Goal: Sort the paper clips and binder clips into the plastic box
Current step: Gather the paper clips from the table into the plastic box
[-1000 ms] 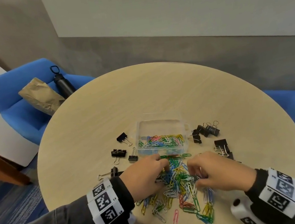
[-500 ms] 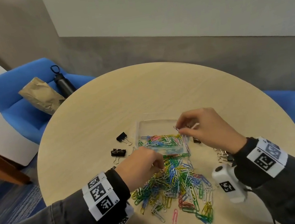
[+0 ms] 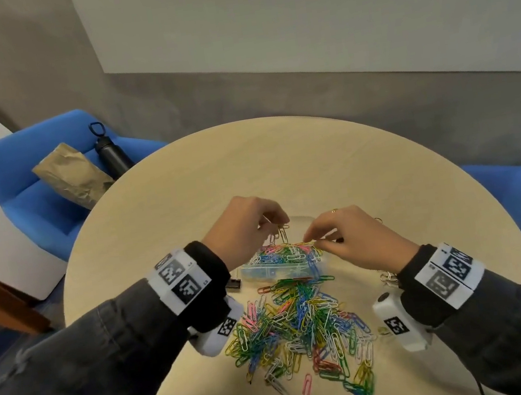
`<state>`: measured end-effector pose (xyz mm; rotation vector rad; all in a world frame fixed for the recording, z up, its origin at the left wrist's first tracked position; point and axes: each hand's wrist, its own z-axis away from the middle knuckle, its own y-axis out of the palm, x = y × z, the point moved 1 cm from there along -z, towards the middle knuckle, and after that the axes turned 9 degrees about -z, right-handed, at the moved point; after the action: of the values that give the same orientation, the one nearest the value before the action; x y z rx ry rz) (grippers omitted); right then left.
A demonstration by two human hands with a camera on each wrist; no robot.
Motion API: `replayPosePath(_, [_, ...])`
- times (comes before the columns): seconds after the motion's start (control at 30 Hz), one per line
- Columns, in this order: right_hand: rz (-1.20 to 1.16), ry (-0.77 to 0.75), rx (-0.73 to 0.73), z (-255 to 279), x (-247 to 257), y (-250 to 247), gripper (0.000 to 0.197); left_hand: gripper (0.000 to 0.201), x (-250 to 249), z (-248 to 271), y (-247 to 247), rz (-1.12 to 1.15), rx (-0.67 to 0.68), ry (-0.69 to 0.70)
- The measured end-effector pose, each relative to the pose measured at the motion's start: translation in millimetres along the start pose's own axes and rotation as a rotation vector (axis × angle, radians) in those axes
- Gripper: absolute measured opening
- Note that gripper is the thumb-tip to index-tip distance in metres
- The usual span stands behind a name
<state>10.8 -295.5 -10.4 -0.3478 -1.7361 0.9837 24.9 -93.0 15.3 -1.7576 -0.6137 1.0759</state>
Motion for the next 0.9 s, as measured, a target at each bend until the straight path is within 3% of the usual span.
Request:
replayPosePath(0.13, [0.059,-0.014,0.027,14,0,6,0.018,0.026,11,-5,22,-0.074,0.182,-0.071])
replayPosePath(0.3, [0.154,0.030,0.131,12,-7,22,0.043,0.028,18,1,32,-0.058,0.204,-0.065])
replayPosePath(0.5, [0.071,0.017,0.086,-3,-5,18,0.007,0.035,26,14,30,-0.139,0.350,0.007])
replayPosePath(0.57, [-0.038,-0.010,-0.006,-5,-1,9,0.006,0.037,27,21,30,-0.173,0.302,0.036])
replayPosePath(0.67, [-0.147,-0.073,-0.206,-6,4,-1,0.006,0.035,22,37,29,-0.210,0.111,0.108])
replayPosePath(0.73, [-0.108,-0.084,-0.219,-4,5,-2,0.009,0.030,15,48,26,-0.186,0.048,0.151])
replayPosePath(0.83, [0.012,-0.090,-0.173,8,6,3,0.010,0.025,5,65,23,-0.150,0.089,0.190])
replayPosePath(0.9, [0.034,-0.093,-0.128,19,11,9,0.010,0.031,0,74,28,-0.187,0.228,0.171])
